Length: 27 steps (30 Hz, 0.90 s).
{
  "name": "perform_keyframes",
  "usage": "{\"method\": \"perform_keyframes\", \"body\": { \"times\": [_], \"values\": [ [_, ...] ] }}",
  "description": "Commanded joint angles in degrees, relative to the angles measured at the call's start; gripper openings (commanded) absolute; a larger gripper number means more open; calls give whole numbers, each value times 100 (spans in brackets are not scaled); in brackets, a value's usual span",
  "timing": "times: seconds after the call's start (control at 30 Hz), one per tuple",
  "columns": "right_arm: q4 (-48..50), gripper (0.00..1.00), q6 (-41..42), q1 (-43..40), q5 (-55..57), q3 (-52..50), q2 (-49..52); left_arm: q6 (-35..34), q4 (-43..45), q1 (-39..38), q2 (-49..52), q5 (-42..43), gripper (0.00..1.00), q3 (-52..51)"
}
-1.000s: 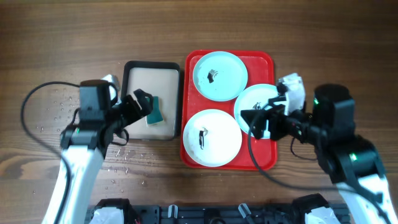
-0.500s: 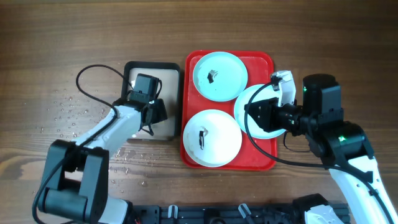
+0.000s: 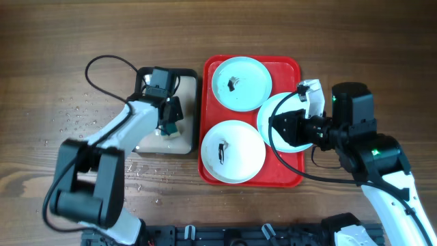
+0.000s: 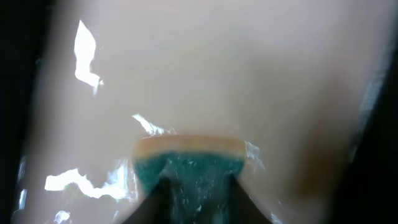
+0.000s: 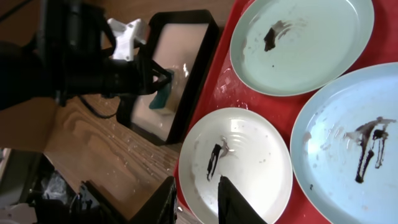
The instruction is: Clean dirty plates on tray and stack at the side
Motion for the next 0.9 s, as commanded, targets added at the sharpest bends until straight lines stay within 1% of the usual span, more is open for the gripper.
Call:
{"method": "perform_keyframes", "body": {
  "times": [0.0, 0.03, 0.07, 0.1, 0.13, 0.17, 0.2, 0.23, 0.27, 0.33, 0.43, 0.47, 0.5, 0.53, 0.57, 0.6, 0.67, 0.7, 0.77, 0.83, 0.87],
  "values": [
    [-175, 23, 42, 13, 136, 98, 22, -17, 61, 17, 396, -109, 4, -31],
    [-334, 24, 35, 13, 356, 98, 24, -17, -70, 15, 293, -87, 4, 57],
    [-422, 26, -20, 13, 393, 98, 24, -17, -254, 15, 179, -68, 4, 168],
    [-610, 26, -35, 13, 459, 94, 39, -17, -566, 15, 11, -66, 4, 326],
    [-754, 26, -22, 13, 551, 92, 50, -17, -881, 15, -186, -42, 13, 479],
    [-986, 26, -7, 33, 798, 79, 114, -17, -1163, 15, -396, 72, 26, 592],
    [-1137, 26, 2, 81, 997, 57, 203, -20, -1375, 15, -610, 245, 33, 621],
    [-1222, 25, 0, 122, 1060, 39, 321, -22, -1565, 15, -713, 402, 33, 621],
    [-1294, 26, -2, 184, 1054, 39, 496, -55, -1759, 15, -723, 553, 33, 612],
    [-1333, 26, -2, 337, 1056, 39, 815, -363, -1818, 15, -678, 575, 32, 417],
    [-1294, 27, 0, 564, 1058, 39, 1502, -570, -999, 17, -426, 529, 24, -219],
    [-1298, 27, 4, 603, 1058, 39, 1751, -647, -608, 22, -275, 389, 20, -450],
    [-1292, 27, 7, 603, 1117, 39, 1952, -645, -531, 28, -210, 378, 9, -472],
    [-1290, 27, 98, 603, 1252, 39, 2173, -645, -490, 26, -210, 385, 4, -472],
    [-1248, 27, 190, 603, 1298, 39, 2677, -621, -595, 28, -297, 389, 4, -334],
    [-1198, 27, 192, 603, 1318, 39, 2894, -468, -922, 50, -468, 387, 4, -101],
    [-1095, 27, 321, 603, 1381, 39, 3128, -446, -1296, 50, -748, 400, 4, 175],
    [-1060, 27, 610, 603, 1606, 39, 3263, -348, -1508, 48, -929, 546, 4, 326],
    [-1008, 28, 636, 603, 1698, 39, 3412, -146, -1696, 50, -1276, 1036, 4, 433],
    [-938, 31, 568, 623, 1679, 37, 3488, -149, -1825, 50, -1646, 1139, 4, 433],
    [-850, 30, 560, 667, 1676, 13, 3510, -149, -1912, 48, -1840, 1169, 4, 433]
  ]
}}
